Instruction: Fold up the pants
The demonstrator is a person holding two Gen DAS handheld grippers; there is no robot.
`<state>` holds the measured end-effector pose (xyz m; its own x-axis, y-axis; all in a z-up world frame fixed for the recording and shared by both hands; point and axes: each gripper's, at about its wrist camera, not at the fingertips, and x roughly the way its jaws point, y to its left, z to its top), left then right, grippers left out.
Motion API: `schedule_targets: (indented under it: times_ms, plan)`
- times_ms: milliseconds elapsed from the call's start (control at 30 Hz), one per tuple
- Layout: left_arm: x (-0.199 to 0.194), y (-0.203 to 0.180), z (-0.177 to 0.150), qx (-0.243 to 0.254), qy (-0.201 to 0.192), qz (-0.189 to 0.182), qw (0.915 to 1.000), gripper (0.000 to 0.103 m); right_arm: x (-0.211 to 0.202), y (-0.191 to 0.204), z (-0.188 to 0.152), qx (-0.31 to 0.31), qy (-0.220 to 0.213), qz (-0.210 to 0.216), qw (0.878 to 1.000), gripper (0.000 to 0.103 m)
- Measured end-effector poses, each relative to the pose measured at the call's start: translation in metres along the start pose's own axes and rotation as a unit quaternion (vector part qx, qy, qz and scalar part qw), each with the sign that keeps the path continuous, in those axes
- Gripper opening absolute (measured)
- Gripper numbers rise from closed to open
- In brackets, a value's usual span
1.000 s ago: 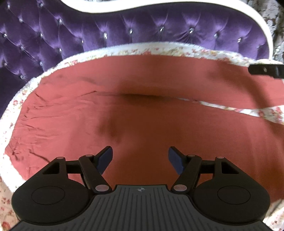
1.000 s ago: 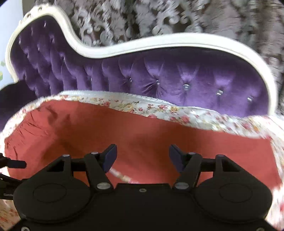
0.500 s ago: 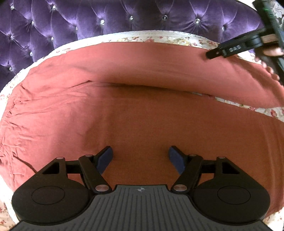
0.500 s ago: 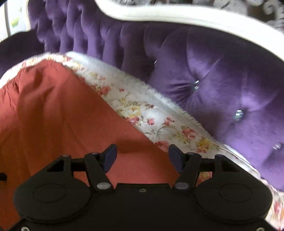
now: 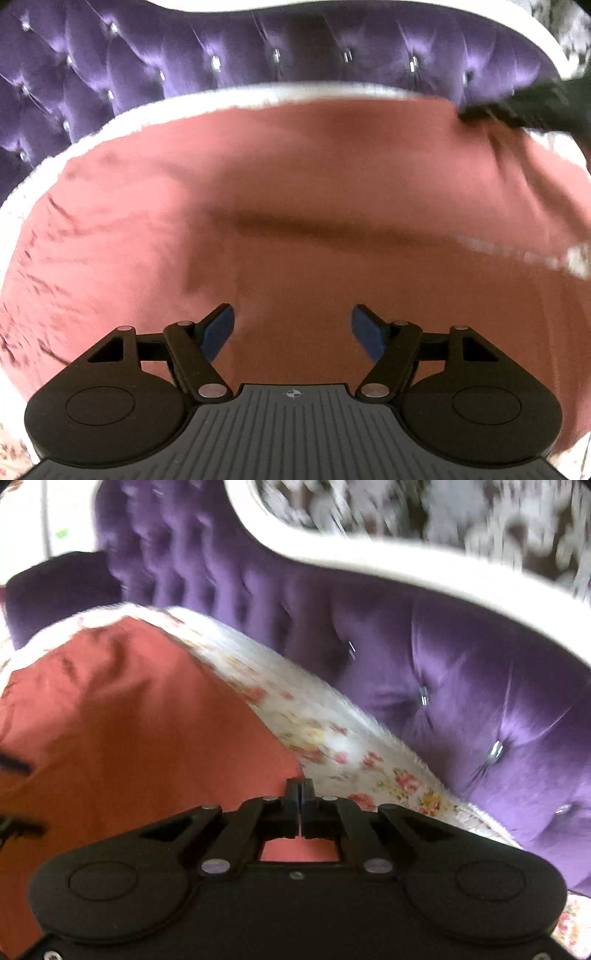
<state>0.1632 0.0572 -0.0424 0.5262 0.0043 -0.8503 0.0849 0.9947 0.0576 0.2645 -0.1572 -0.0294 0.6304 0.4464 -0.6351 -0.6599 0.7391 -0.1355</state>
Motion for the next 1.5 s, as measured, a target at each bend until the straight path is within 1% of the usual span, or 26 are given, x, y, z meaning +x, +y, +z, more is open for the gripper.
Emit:
schedule_targets:
  times_ms: [67, 133, 200, 300, 400, 433, 533, 600, 733, 833, 900, 933, 967, 1000, 1067, 1133, 1233, 1267, 1367, 1433, 1500]
  plan:
    - [-0.008, 0.006, 0.015, -0.013, -0.015, -0.014, 0.9997, 0.070, -0.024, 0.020, -0.006, -0.014, -0.016, -0.002, 1.000, 0.007]
    - [-0.014, 0.012, 0.032, -0.028, -0.027, -0.037, 0.9986, 0.070, -0.044, 0.040, -0.016, -0.011, -0.029, 0.005, 1.000, 0.007]
    - [-0.015, 0.014, 0.050, -0.039, -0.032, -0.055, 0.9972, 0.070, -0.052, 0.057, -0.026, -0.005, -0.032, 0.008, 0.999, 0.007]
    - [-0.005, 0.014, 0.074, -0.055, -0.020, -0.080, 0.9951, 0.070, -0.053, 0.079, -0.040, -0.012, -0.031, 0.002, 0.999, 0.007]
    - [0.009, 0.012, 0.088, -0.071, 0.005, -0.099, 0.9926, 0.070, -0.047, 0.088, -0.049, -0.005, -0.026, -0.002, 1.000, 0.007]
    - [0.015, 0.011, 0.093, -0.071, 0.011, -0.100, 0.9924, 0.070, -0.046, 0.090, -0.050, -0.005, -0.027, -0.007, 1.000, 0.007]
    - [0.031, 0.005, 0.100, -0.065, 0.031, -0.079, 0.9942, 0.070, -0.043, 0.089, -0.050, 0.003, -0.029, -0.011, 1.000, 0.007]
    - [0.043, 0.004, 0.102, -0.071, 0.047, -0.073, 0.9937, 0.070, -0.042, 0.088, -0.051, 0.009, -0.030, -0.012, 0.999, 0.007]
    - [0.061, 0.011, 0.104, -0.105, 0.077, -0.091, 0.9873, 0.070, -0.042, 0.092, -0.054, 0.010, -0.027, -0.012, 1.000, 0.007]
    - [0.074, 0.009, 0.110, -0.118, 0.089, -0.086, 0.9852, 0.068, -0.039, 0.095, -0.055, 0.005, -0.024, -0.018, 1.000, 0.007]
    - [0.078, 0.008, 0.114, -0.124, 0.095, -0.093, 0.9833, 0.036, -0.038, 0.097, -0.056, 0.005, -0.025, -0.023, 0.999, 0.007]
    - [0.079, 0.007, 0.114, -0.128, 0.106, -0.086, 0.9823, 0.015, -0.039, 0.097, -0.056, 0.009, -0.028, -0.024, 0.999, 0.007]
    - [0.075, 0.007, 0.115, -0.129, 0.104, -0.086, 0.9824, 0.014, -0.041, 0.097, -0.056, 0.015, -0.032, -0.025, 0.999, 0.007]
    - [0.066, 0.006, 0.115, -0.123, 0.091, -0.086, 0.9845, 0.014, -0.045, 0.097, -0.055, 0.021, -0.037, -0.028, 0.999, 0.007]
    - [0.043, 0.003, 0.111, -0.106, 0.063, -0.082, 0.9889, 0.013, -0.058, 0.098, -0.053, 0.032, -0.051, -0.031, 0.998, 0.007]
    - [0.010, -0.001, 0.101, -0.088, 0.029, -0.081, 0.9924, 0.013, -0.075, 0.103, -0.052, 0.039, -0.065, -0.039, 0.996, 0.007]
    - [-0.035, -0.001, 0.076, -0.073, -0.011, -0.082, 0.9938, 0.013, -0.103, 0.118, -0.056, 0.049, -0.088, -0.043, 0.994, 0.007]
    - [-0.044, -0.002, 0.068, -0.070, -0.018, -0.084, 0.9939, 0.013, -0.111, 0.124, -0.060, 0.053, -0.092, -0.044, 0.993, 0.007]
    - [-0.065, -0.001, 0.026, -0.065, -0.026, -0.083, 0.9941, 0.013, -0.126, 0.147, -0.075, 0.060, -0.094, -0.042, 0.993, 0.007]
    - [-0.066, -0.001, 0.002, -0.067, -0.023, -0.079, 0.9944, 0.013, -0.126, 0.163, -0.087, 0.059, -0.086, -0.043, 0.994, 0.007]
    - [-0.059, -0.003, -0.022, -0.063, -0.015, -0.072, 0.9953, 0.013, -0.119, 0.176, -0.099, 0.063, -0.064, -0.041, 0.995, 0.007]
